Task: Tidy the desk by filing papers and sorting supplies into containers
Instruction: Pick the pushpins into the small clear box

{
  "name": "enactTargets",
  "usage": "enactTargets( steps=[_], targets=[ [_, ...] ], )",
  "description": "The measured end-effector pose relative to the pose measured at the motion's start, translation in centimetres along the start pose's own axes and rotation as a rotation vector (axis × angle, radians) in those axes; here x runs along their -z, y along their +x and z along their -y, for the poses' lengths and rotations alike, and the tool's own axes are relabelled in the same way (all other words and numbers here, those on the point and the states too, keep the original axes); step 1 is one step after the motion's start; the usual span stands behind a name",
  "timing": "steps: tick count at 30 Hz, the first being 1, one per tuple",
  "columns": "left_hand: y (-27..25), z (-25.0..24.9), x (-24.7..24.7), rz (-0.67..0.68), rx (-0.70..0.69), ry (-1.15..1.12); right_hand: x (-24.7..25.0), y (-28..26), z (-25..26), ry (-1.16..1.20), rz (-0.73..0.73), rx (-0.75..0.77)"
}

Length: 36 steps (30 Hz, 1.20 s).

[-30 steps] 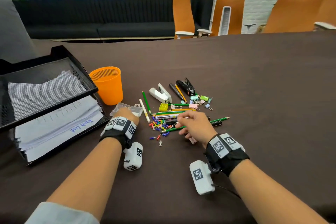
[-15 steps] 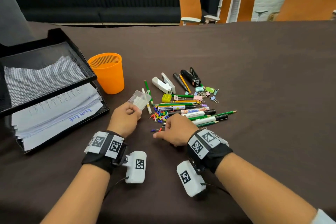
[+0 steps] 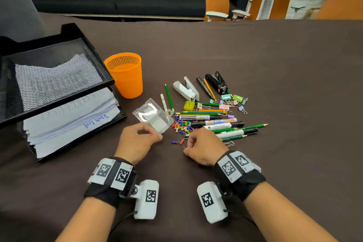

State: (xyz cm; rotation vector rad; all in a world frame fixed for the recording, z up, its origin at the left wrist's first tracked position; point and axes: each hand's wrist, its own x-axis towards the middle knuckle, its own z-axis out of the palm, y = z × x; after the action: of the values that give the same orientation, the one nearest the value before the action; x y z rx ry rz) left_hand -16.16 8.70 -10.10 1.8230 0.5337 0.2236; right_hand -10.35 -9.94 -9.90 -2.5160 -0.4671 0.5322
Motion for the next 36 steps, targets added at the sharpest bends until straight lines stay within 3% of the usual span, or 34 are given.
enactTargets(
  steps=[7,10,14,20,26,32,34,36],
  targets=[
    [0.6,1.0,0.0,0.054,-0.007,0.005,-0.2,-0.4,-0.7,0.050,0.004,0.043],
    [0.9,1.4,0.1,0.065,0.008,0.045,0.5,-0.3,-0.8,0.300,-0.014,0.069],
    [0.8,1.0,-0.2,0.093,-0.030,0.020,1.0,0.9,0.3,0.642,-0.152,0.148],
    [1.8,-0.2,0.5,0.083,-0.090,0.018,1.8,3.5,1.6,0.556,-0.352,0.328],
    [3.9,-2.2,-0.2,0.206,-0.180,0.002,3.2,4.9,1.4,0.488,-0.475,0.377],
    [7.1,-3.0,-2.7,0.232,-0.186,-0.151,4.2,5.5,-0.6,0.477,-0.494,0.386],
    [8.1,-2.1,-2.9,0.174,-0.139,-0.219,4.9,4.9,-1.3,0.436,-0.390,0.361],
    [8.5,-1.2,-2.8,0.154,-0.076,-0.315,5.2,4.2,-1.8,0.284,-0.157,0.317]
  ],
)
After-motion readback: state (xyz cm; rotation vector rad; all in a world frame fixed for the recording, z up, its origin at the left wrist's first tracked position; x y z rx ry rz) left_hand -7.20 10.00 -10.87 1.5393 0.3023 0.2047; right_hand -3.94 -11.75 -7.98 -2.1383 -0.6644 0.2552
